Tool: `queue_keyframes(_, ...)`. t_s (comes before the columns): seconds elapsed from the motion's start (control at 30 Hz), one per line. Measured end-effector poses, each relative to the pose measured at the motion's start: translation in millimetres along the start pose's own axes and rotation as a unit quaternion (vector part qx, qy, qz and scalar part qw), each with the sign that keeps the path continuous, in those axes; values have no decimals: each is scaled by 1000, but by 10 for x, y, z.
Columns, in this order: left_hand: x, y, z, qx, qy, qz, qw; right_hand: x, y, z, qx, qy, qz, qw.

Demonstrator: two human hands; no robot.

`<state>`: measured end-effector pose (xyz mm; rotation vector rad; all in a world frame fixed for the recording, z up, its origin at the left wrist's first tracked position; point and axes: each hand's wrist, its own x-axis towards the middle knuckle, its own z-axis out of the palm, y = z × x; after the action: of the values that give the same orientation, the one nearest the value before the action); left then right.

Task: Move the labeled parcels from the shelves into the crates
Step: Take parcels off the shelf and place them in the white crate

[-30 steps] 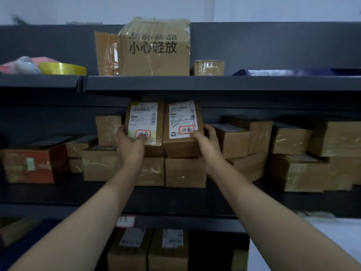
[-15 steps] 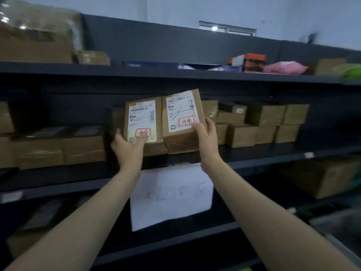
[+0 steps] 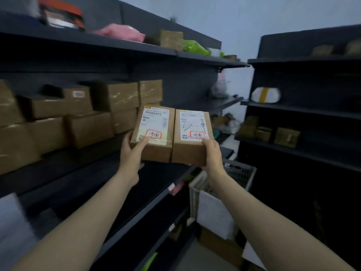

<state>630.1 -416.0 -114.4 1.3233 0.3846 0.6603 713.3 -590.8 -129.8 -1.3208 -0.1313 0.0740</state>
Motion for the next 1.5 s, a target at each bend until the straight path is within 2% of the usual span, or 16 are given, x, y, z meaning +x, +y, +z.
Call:
queue_keyframes(0.17,659,-652,1167,6,-71,-84,994,822,169,-890,-91,95,44,990)
queue_keyframes(0.3,968,-1213,1994,28,-146,-136,979,1309,341,-1630,-96,156,124,975)
queue_keyframes(0.47,1425,-2007,2723,52,-205,-199,957,1991,721,-2287,-93,192,200,956)
queue_keyframes(0.67,2243,-3250,3400,126,-152,-264,944,3215,1571,-2813,-78,191,263,942)
queue_keyframes(0.87,2889,-4551,3795,239,-77,-356,900,4399,2532,-3103,-102,250,338,902)
queue_keyframes(1.07,3339,-5576,4067,303,-69,-386,869,5046,3425,-3290,-43,291,410,864)
queue_keyframes(1.17,3581,-6093,4118,302,-74,-389,867,5328,3878,-3327,-16,318,446,836)
queue_keyframes(1.37,3925,-6999,4274,168,-69,-447,876,5737,4683,-3504,76,389,429,811)
queue_keyframes(1.43,3985,-7317,4337,192,-97,-427,878,5829,4884,-3584,49,390,409,824)
queue_keyframes(1.5,4014,-7565,4405,239,-116,-401,877,5877,5169,-3643,-30,374,400,836)
